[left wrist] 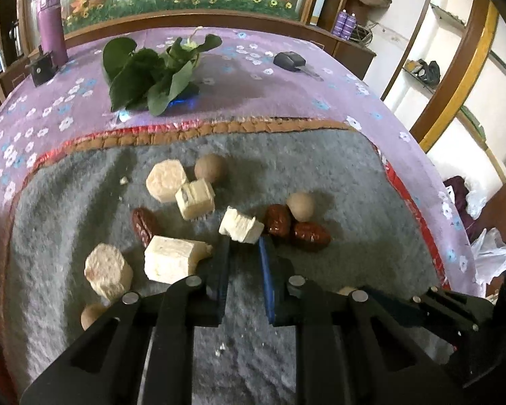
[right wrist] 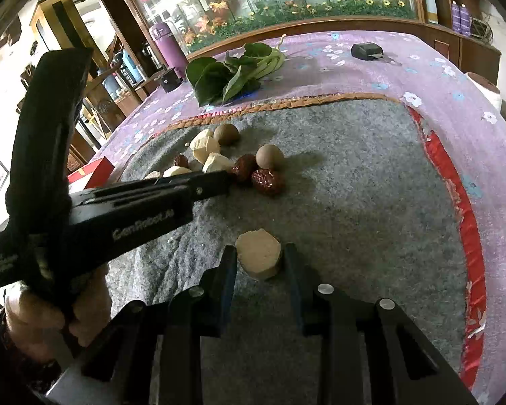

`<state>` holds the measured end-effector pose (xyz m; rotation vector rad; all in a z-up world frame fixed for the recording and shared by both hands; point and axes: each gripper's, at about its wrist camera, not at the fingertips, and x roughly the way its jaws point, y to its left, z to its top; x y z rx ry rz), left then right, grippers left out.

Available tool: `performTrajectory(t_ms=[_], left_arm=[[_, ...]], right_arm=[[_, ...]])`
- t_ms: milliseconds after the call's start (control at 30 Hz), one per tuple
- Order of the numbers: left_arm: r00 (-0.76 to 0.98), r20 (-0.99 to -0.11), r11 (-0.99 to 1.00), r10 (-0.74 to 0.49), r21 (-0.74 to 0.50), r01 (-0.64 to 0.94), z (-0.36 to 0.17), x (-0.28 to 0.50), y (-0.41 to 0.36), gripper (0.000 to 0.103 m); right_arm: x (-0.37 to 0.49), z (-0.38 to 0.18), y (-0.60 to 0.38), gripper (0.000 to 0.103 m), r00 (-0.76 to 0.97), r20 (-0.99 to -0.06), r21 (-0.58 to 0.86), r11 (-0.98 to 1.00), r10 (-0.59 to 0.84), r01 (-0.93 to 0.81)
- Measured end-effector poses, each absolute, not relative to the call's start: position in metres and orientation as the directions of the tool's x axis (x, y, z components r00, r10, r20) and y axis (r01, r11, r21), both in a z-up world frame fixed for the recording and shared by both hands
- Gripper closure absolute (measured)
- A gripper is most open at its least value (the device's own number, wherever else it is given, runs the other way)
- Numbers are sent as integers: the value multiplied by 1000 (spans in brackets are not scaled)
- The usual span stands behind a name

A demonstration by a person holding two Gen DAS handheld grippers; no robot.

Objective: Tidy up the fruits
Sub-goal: 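Grasp a white cube with the left gripper, then carry the pastry and cube into the white tray and open both grippers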

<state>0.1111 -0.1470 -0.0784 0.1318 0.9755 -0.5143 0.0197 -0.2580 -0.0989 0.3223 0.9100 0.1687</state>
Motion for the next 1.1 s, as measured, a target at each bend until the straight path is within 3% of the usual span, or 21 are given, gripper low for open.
performTrajectory(t_ms=[200, 333, 533, 567, 667, 800, 1100], left_arm=[[452, -814, 873, -364, -129, 471, -78, 115, -154, 84], [466, -811, 882, -353, -122, 456, -80, 118, -162, 76], [497, -796, 893, -347, -118, 435, -82, 121, -168, 75], [500, -794, 892, -346, -113, 438, -82, 120, -169, 76], [514, -791, 895, -332, -92, 436, -84, 121, -166, 91], [458, -764, 863, -455, -250, 440, -83, 127, -145, 91], [477, -750, 850, -458, -213, 482, -61, 67, -91, 91]], right_arm=[[21, -100, -260, 73, 605, -739, 367, 930, 296, -8], [21, -101, -262, 73, 606, -734, 381, 924, 308, -8], [21, -101, -264, 73, 606, -727, 399, 917, 321, -8], [21, -101, -263, 73, 606, -729, 395, 919, 318, -8], [21, -99, -259, 74, 606, -742, 355, 935, 287, -7], [20, -97, -252, 75, 604, -759, 302, 953, 245, -8], [12, -81, -240, 76, 580, -745, 378, 925, 330, -40]])
